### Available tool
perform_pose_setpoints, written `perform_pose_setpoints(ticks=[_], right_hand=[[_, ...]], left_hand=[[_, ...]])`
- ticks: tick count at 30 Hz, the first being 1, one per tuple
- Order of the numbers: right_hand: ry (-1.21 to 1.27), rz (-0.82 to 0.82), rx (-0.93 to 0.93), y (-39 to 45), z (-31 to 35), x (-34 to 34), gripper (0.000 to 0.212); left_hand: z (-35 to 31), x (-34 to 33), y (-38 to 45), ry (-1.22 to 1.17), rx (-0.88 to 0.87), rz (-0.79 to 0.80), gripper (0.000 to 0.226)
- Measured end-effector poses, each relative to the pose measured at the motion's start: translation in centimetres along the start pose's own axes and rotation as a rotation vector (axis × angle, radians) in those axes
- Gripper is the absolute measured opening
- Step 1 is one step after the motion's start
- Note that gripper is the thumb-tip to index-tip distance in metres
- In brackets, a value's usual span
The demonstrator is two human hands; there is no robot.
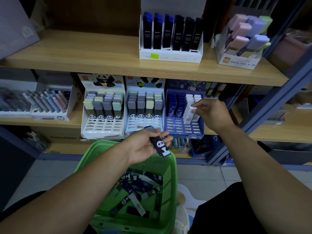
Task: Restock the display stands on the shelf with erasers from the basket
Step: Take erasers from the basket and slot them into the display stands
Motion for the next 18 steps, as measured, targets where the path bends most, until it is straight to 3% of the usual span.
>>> perform_pose_setpoints(ticks=[4,11,14,18], right_hand=[[-0.054,-0.03,-0.035,0.3,0.0,-0.3,0.023],[-0.304,-0.09,-0.023,0.2,0.3,-0.3,0.028],[-0.302,-0.147,-0.003,-0.1,0.9,-0.5,0.024],[-0.326,-0.123,-0.066,0.0,1.3,-0.8,0.02]], left_hand=[[0.1,-0.2,0.0,0.07,-0.041,0.025,0.01],[0.0,0.1,-0.1,0.077,-0.09,-0.009,0.015],[-0.3,0.0,-0.2,0.031,-0.109,-0.032,0.026],[-0.6,0.2,-0.1,-0.018,-0.118,-0.058,0.02]])
Point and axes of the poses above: each hand's wrist, its own y-axis towards the middle knuckle, its own x-axis out of the back of the hand, z = x × y, the point moved 1 cm from there along y, towards the middle knuckle, and after that the axes turned 3 degrees about y, right-handed, at the moved point
